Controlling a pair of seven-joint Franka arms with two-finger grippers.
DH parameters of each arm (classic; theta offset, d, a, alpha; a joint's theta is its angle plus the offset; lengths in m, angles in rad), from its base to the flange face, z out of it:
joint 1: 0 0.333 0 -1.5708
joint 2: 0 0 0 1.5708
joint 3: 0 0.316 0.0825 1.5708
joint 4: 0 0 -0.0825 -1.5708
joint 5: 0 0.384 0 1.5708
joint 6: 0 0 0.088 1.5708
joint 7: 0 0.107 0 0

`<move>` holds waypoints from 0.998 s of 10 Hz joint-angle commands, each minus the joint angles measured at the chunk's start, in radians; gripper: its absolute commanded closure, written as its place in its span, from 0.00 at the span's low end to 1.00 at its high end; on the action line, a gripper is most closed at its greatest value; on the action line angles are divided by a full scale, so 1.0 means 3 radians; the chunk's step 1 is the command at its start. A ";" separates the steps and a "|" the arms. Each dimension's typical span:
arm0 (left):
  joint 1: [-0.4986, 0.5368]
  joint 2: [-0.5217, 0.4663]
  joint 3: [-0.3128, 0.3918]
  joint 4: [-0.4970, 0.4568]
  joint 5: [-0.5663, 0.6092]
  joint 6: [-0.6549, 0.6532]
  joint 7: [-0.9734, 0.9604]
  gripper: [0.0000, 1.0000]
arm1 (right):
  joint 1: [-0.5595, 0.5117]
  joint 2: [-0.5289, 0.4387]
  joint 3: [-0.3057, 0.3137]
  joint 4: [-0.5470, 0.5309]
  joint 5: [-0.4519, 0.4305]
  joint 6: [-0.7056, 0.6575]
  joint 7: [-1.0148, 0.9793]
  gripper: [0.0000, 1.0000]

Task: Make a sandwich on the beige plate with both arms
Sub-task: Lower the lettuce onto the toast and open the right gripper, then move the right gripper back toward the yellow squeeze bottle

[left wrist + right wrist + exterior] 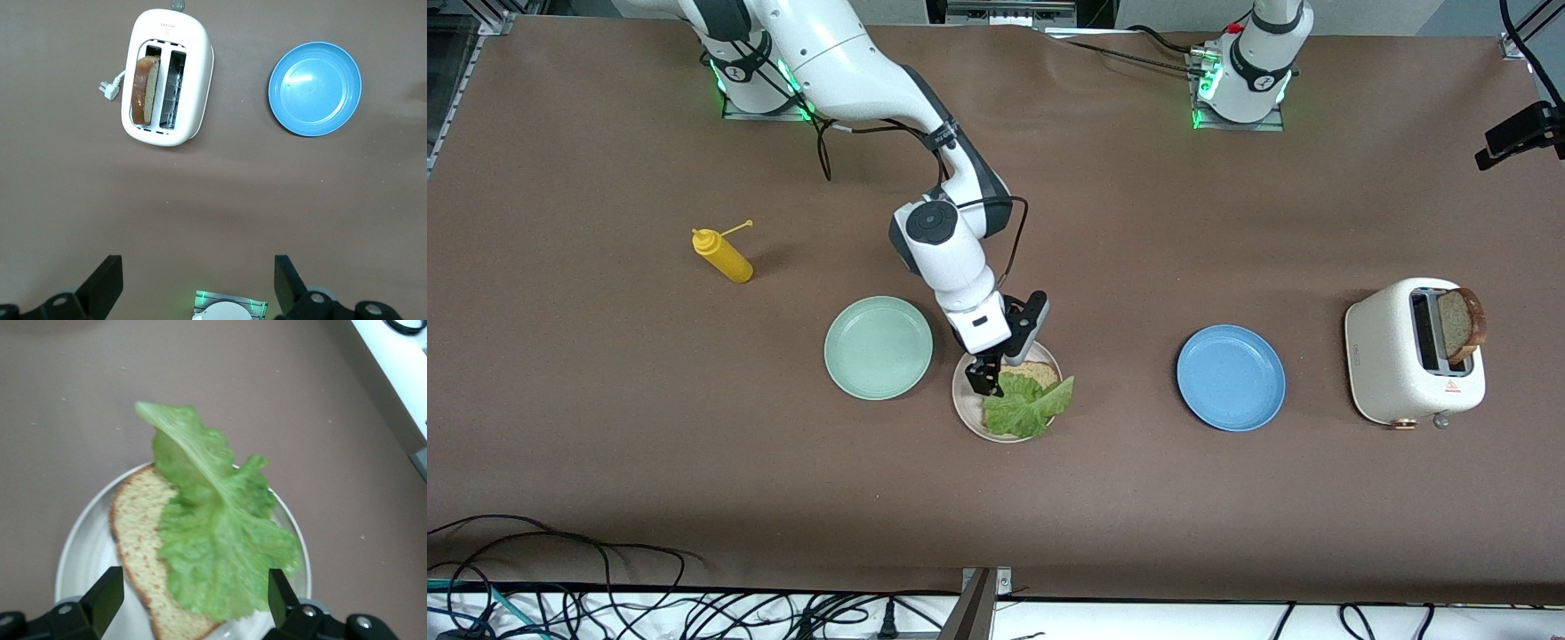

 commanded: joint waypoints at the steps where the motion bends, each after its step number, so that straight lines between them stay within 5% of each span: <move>1: 0.0038 0.0024 -0.0021 0.0070 -0.0014 -0.0027 0.0037 0.00 | -0.0058 -0.0081 0.0020 0.0094 0.0157 -0.0274 -0.0015 0.00; 6: 0.0064 0.0024 -0.0016 0.0070 -0.0014 -0.0027 0.0037 0.00 | -0.0528 -0.1006 -0.0169 0.0002 0.0280 -0.2021 0.0112 0.00; 10: 0.0135 0.0044 -0.0015 0.0070 -0.0075 -0.0027 0.0042 0.00 | -0.0554 -0.1543 -0.0802 -0.0029 0.0234 -0.3279 0.1282 0.00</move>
